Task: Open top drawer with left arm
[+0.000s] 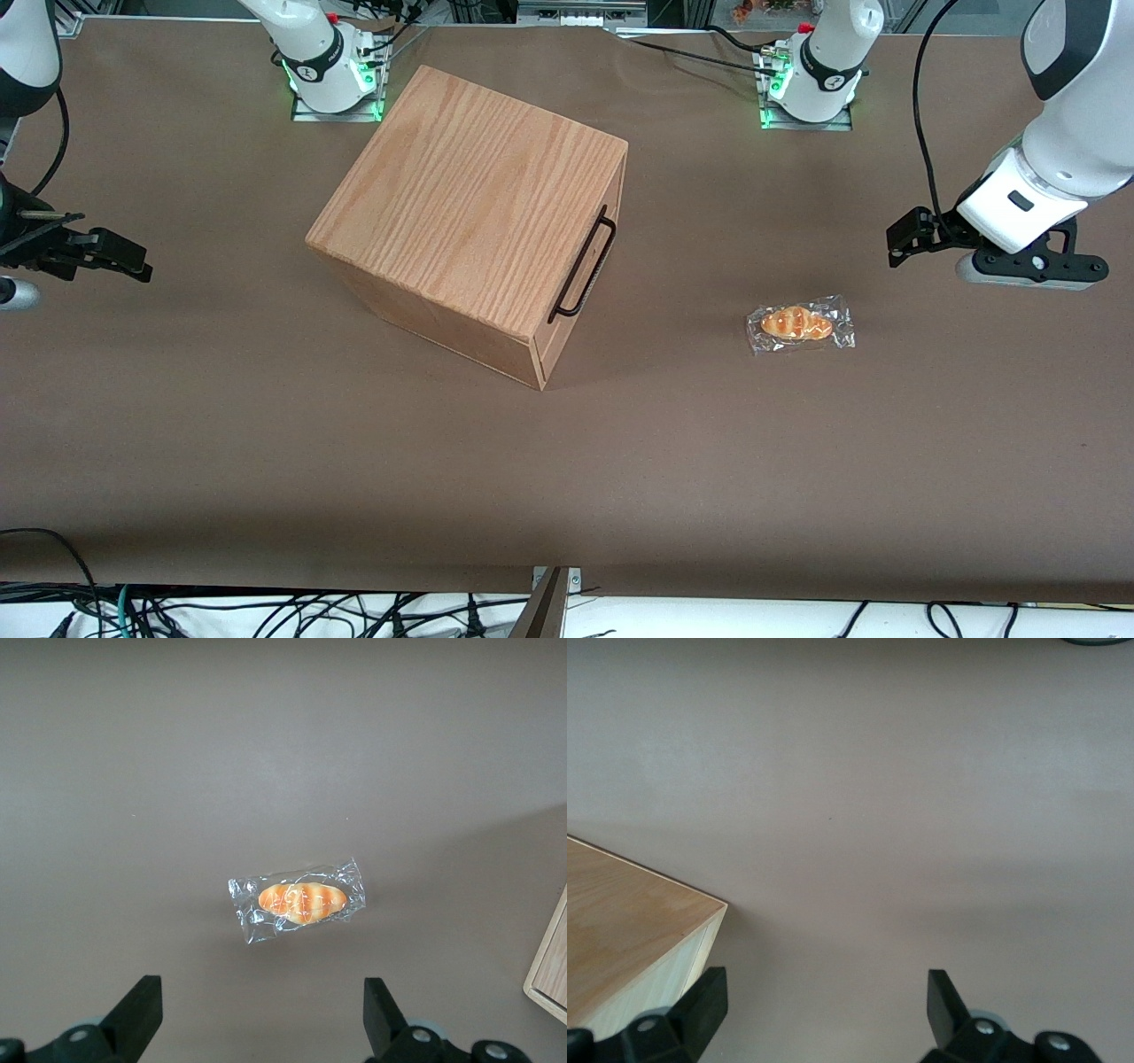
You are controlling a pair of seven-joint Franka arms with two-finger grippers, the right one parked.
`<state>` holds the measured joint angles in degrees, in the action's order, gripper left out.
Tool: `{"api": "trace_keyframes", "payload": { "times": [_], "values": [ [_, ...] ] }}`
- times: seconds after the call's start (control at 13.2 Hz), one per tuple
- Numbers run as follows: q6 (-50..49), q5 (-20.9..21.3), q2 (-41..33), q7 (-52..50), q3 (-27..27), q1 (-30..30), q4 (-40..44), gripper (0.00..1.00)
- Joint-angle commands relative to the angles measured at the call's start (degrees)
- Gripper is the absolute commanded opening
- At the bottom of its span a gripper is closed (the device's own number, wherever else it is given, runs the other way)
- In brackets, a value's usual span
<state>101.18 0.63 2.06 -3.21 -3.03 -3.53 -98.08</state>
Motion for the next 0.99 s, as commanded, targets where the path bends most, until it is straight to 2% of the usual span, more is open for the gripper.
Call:
{"api": "trace_keyframes", "payload": {
  "times": [0.0, 0.91],
  "values": [
    [-0.19, -0.19, -1.27, 0.14, -0.22, 0.01, -0.98, 1.00],
    [-0.89, -0.19, -1.27, 0.14, -0.22, -0.43, -0.89, 1.00]
  ]
}}
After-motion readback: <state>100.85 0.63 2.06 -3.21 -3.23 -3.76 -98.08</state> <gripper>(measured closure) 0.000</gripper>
